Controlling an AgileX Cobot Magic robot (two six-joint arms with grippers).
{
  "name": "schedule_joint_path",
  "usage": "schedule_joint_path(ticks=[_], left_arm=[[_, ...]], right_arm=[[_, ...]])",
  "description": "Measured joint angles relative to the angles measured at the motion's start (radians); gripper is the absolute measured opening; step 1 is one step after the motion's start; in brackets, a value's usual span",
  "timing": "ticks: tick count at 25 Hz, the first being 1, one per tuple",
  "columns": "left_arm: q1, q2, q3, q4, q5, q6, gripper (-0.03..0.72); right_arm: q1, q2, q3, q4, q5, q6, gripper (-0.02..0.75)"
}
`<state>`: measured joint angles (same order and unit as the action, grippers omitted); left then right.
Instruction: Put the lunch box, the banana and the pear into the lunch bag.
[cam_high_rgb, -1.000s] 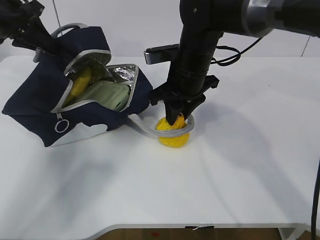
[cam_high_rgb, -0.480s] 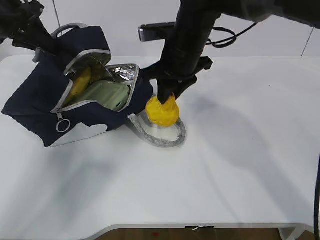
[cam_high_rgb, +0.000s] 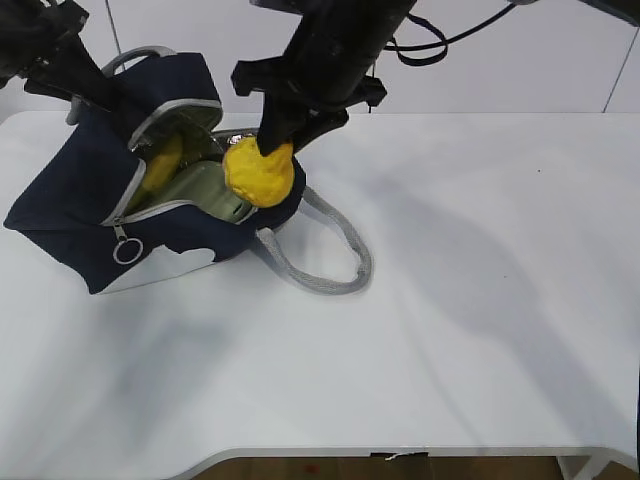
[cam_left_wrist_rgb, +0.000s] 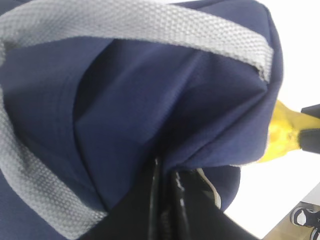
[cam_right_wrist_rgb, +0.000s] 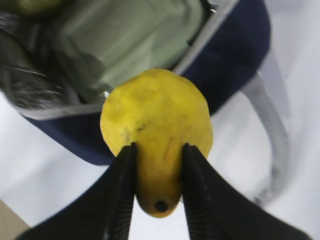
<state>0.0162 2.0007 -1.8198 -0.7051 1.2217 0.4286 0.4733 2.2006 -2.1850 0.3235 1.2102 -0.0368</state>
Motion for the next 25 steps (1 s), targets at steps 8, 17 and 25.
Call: schedule_joint_path(ticks=[8, 17, 25], left_arm=[[0.0, 0.0, 0.0, 0.0, 0.0, 0.0, 0.004], [0.0, 0.0, 0.0, 0.0, 0.0, 0.0, 0.004], [0.0, 0.0, 0.0, 0.0, 0.0, 0.0, 0.004]], right_arm=[[0.0, 0.03, -0.002, 0.162, -0.222, 0.0, 0.232], [0.0, 0.124, -0.002, 0.4, -0.334, -0.059, 0.232], [0.0, 0.165, -0.002, 0.505, -0.356, -0.082, 0.37]])
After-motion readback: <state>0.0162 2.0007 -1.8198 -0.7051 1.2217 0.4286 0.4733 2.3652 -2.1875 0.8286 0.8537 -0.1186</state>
